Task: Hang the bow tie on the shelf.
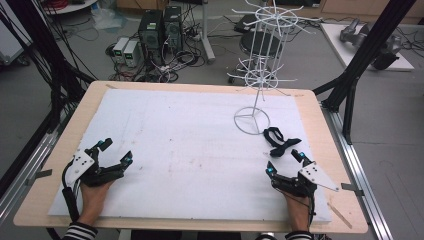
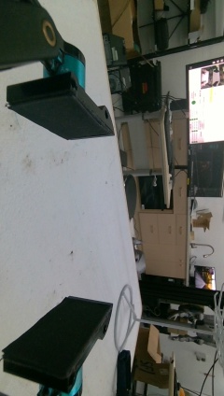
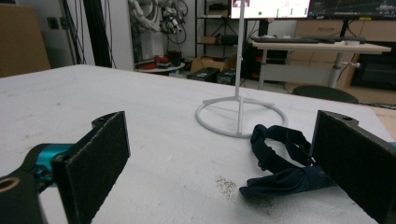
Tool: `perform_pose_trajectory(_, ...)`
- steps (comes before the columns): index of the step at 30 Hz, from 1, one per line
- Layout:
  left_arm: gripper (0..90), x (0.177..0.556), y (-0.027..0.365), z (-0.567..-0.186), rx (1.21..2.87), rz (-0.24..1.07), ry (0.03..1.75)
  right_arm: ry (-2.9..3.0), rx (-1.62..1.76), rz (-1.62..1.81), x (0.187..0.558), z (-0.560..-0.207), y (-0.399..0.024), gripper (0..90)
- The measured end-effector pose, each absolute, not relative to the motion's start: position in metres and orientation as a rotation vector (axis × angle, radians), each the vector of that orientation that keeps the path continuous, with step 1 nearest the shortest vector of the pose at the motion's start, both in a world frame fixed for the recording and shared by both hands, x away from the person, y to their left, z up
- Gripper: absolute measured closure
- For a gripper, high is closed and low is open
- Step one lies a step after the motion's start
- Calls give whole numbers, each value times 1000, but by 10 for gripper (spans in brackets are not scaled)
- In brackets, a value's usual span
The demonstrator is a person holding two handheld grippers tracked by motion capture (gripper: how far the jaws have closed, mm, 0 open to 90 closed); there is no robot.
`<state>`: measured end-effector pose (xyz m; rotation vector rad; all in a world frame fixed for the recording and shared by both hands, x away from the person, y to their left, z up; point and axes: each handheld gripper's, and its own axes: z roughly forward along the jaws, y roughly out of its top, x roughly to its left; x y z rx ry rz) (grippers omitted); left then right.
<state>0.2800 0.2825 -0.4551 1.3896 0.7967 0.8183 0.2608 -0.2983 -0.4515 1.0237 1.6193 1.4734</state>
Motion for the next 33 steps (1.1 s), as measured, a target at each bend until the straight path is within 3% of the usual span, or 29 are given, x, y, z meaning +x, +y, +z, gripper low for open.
perform_pose_trajectory(24,137,280,282,-455,1393,823,797,1895,1004,1354,295,-398,-297,38)
perform_pose_trajectory(33,138,280,282,-455,1395,822,797,1968,1010,1303,306,-394,-297,53)
